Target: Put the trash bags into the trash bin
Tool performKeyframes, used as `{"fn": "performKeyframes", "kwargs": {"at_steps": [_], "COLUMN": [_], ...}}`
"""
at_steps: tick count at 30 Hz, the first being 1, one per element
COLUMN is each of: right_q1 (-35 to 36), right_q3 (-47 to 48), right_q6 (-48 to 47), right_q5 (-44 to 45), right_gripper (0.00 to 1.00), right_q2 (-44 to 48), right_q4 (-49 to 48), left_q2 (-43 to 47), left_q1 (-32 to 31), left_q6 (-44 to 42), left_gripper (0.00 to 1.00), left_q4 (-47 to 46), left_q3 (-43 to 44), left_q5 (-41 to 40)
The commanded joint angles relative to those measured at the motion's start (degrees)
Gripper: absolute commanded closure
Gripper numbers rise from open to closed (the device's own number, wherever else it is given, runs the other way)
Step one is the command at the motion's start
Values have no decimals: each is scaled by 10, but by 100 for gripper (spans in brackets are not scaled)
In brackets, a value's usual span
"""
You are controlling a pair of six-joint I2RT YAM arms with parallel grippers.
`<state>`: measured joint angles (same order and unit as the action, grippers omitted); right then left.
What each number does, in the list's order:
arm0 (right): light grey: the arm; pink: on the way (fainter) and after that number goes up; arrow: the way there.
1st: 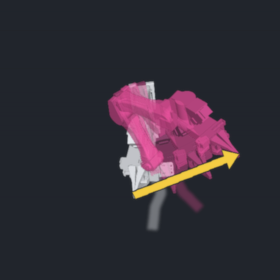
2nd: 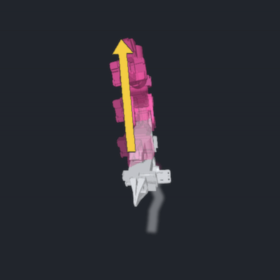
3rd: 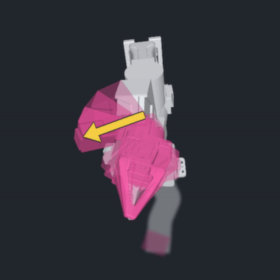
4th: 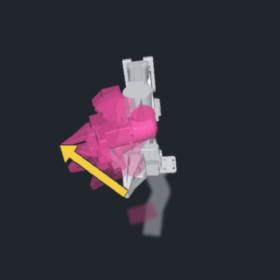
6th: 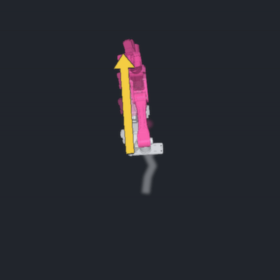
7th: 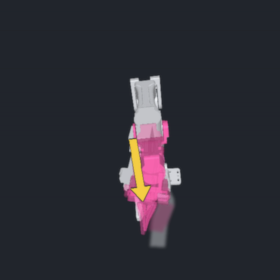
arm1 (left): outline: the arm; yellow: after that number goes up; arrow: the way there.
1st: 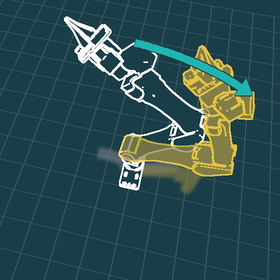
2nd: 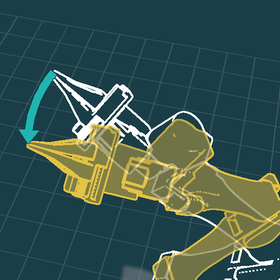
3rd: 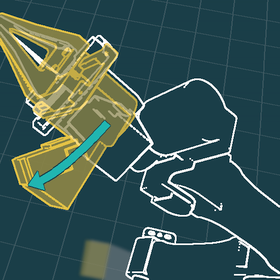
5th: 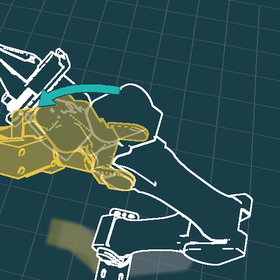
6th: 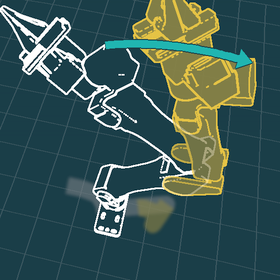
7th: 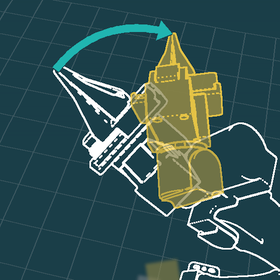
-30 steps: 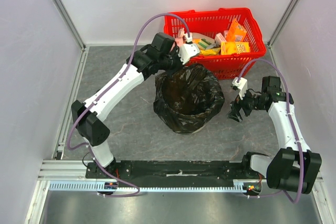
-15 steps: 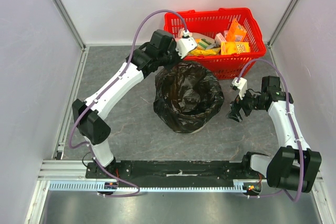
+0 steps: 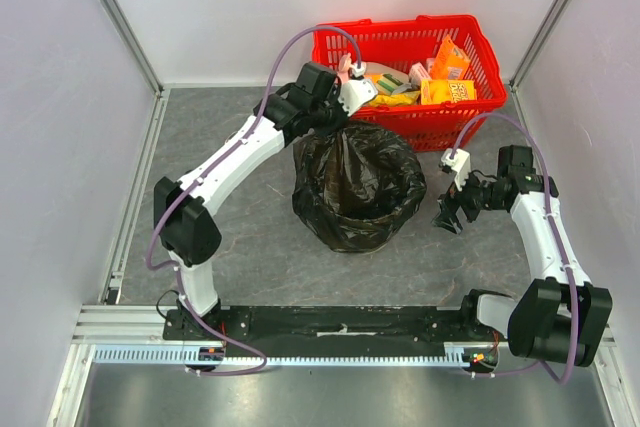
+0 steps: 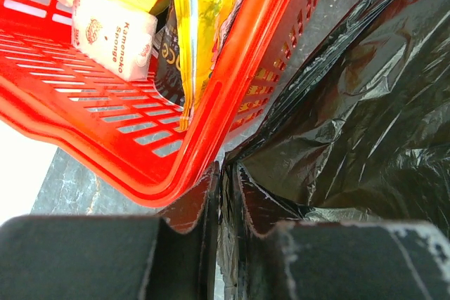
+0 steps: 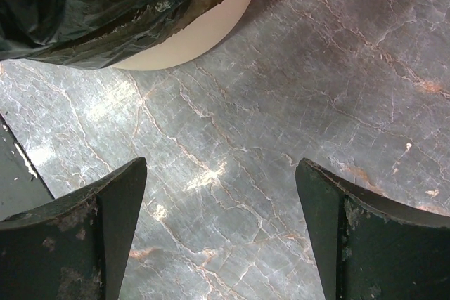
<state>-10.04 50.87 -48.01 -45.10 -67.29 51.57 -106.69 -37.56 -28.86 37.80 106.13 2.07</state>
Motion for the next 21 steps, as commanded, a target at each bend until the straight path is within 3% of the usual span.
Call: {"fn": "performKeyframes", "kwargs": {"at_steps": [1,6,8,12,16,21], "right_q1": [-4,-4,-4,-4,-4,-5], "right_q3": [-4,-4,-5,-6,-6,-7], "right_q6": [-8,-9,-9,-10,-10,-11], "right_q5": [-1,-1,1,1,1,1], "right_gripper": [6,6,6,6,6,6], "right_q2": [-7,-7,-7,-4,-3,0], "right_q4": [5,5,5,5,5,5], "left_q2": [0,-2,-2,4,10,14], "left_q1": [5,13,18,29,34,35], "left_q6": [-26,-30,-30,-24,-23,-27], "left_gripper": [81,90,98,98,95,80], "left_q4": [-4,0,-2,-8,-11,-11], "left_q3": [-6,-20,-27,-44,-61,-76], "left_q5": [13,22,27,45,66,81]}}
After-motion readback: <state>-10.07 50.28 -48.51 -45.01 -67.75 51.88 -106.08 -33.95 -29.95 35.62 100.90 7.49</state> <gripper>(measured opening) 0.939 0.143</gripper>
